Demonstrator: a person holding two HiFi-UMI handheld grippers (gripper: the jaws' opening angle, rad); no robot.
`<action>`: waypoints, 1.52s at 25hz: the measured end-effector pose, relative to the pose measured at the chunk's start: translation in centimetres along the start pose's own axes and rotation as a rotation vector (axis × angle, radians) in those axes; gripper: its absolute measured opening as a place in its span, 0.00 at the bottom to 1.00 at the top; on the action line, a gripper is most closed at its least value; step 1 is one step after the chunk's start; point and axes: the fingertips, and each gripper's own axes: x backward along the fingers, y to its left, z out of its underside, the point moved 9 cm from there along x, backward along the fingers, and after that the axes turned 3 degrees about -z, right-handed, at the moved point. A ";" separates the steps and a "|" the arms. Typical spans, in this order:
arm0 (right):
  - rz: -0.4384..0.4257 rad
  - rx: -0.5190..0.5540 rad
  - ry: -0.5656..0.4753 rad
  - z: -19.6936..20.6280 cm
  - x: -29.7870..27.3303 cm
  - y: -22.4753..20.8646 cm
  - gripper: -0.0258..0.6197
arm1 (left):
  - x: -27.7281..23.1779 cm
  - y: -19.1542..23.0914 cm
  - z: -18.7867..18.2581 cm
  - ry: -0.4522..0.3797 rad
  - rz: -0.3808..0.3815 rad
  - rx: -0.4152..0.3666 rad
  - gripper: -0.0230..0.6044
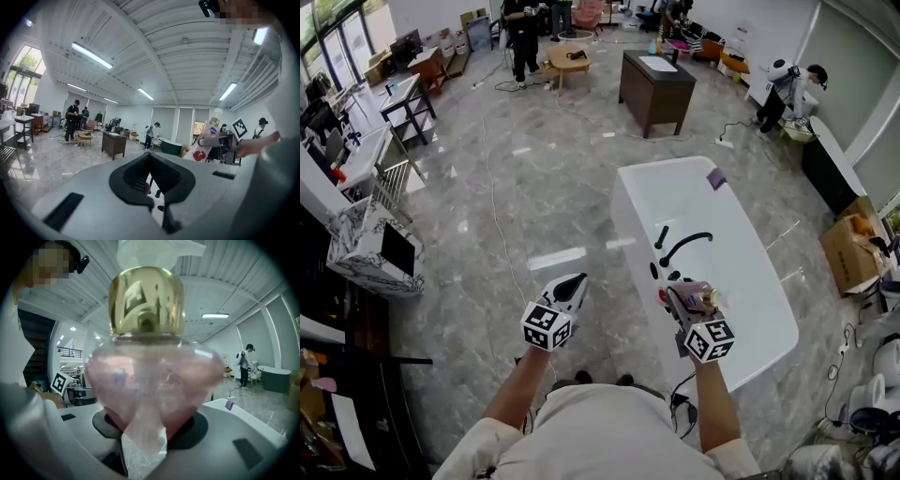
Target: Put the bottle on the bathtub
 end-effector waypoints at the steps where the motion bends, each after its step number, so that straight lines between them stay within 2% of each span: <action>1: 0.004 0.000 0.000 0.0 -0.1 0.2 0.41 | 0.1 0.2 0.0 0.002 0.004 0.000 0.05; 11: 0.041 -0.001 -0.008 0.7 -1.4 2.6 0.41 | 1.2 3.1 0.8 0.014 0.031 -0.002 0.05; 18: 0.051 -0.024 0.008 1.4 -3.6 1.0 0.41 | -0.8 4.8 1.3 0.035 0.030 0.005 0.05; 25: 0.057 -0.045 0.027 1.5 -8.6 -5.4 0.41 | -7.1 7.2 1.3 0.064 0.009 0.010 0.05; 31: 0.056 -0.007 0.047 0.2 -15.6 -12.8 0.41 | -16.0 10.2 -0.2 0.056 0.001 0.007 0.05; 38: 0.040 -0.019 0.071 -1.9 -22.5 -21.0 0.41 | -26.1 13.4 -2.2 0.067 -0.024 0.025 0.05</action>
